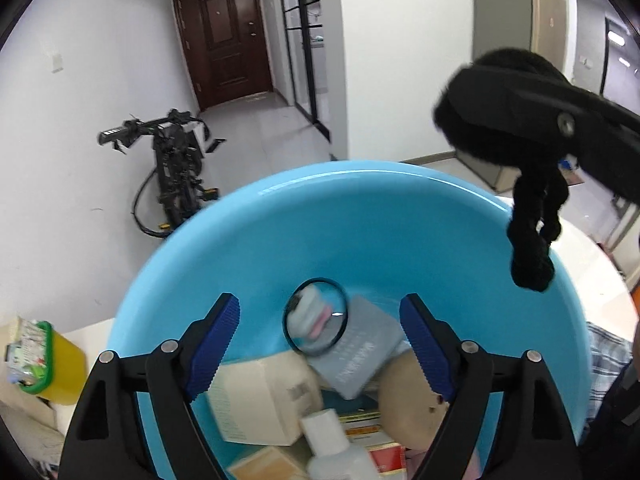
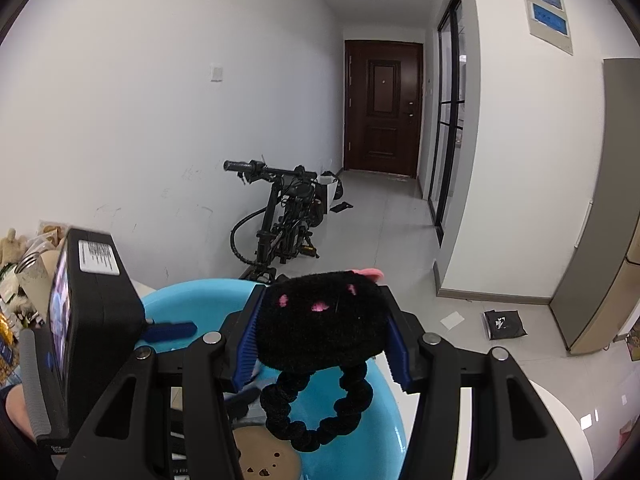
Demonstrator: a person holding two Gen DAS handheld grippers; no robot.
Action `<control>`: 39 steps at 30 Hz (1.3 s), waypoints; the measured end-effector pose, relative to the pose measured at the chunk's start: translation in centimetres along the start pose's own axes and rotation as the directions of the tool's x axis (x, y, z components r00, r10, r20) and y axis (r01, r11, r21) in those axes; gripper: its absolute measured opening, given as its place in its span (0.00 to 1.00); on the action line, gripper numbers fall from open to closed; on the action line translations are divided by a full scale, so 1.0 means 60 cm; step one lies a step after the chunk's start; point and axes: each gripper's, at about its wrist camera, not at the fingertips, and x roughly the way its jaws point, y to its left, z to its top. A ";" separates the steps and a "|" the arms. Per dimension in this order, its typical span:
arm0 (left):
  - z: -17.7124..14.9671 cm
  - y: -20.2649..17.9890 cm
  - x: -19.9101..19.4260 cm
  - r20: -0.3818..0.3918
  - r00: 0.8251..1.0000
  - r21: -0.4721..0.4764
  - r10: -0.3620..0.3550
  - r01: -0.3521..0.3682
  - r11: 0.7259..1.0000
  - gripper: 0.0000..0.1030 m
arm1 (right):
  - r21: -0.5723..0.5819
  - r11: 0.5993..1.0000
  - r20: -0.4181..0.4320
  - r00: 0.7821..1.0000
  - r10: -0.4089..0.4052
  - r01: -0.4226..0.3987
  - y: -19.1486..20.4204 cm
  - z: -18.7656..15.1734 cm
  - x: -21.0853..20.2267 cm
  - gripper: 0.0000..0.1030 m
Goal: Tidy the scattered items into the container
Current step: 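Lower the black hair tie into the basin and open the right gripper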
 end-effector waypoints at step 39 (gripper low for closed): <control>0.022 0.123 -0.027 0.029 0.992 -0.174 0.121 -0.114 0.978 0.82 | -0.191 0.973 -0.302 0.951 0.070 -0.132 0.084 -0.078 0.093 0.51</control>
